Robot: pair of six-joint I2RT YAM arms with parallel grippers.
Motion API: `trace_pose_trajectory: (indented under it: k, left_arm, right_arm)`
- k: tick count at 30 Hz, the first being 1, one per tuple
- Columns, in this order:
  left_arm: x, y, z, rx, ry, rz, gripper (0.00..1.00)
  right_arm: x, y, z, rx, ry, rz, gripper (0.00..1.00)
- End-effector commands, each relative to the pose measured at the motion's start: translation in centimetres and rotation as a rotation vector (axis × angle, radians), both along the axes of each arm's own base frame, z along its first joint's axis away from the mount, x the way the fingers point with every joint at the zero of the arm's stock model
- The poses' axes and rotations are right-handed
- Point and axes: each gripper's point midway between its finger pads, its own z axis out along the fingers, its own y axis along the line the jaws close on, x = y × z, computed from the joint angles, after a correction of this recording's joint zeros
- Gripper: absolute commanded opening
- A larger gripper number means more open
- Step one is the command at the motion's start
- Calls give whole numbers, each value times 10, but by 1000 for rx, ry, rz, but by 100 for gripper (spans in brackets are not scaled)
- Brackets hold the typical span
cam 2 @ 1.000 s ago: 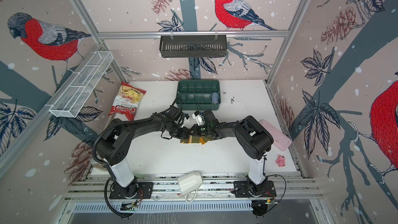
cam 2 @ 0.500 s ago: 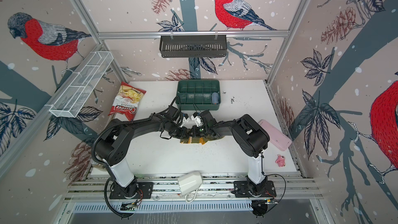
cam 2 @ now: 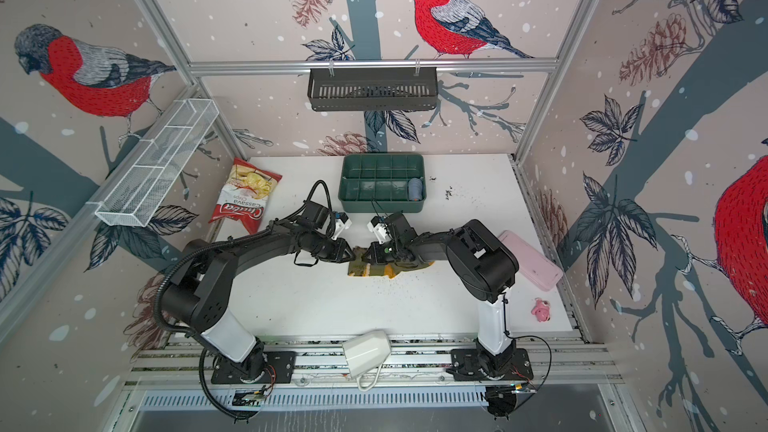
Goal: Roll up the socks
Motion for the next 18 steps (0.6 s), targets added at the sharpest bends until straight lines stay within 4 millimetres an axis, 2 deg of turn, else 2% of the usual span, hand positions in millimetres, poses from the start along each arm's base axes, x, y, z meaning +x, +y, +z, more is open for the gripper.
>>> trace_pose_trajectory:
  k: [1, 5, 18]
  left_arm:
    - [-1, 0, 0, -50, -7, -19, 30]
    - [1, 3, -7, -45, 5, -2, 36]
    - [-3, -2, -25, -71, 50, -16, 37]
  right_arm:
    - [-2, -17, -22, -117, 21, -38, 8]
    - [-2, -17, -22, -115, 18, -38, 8]
    - [-1, -15, -19, -110, 17, -37, 8]
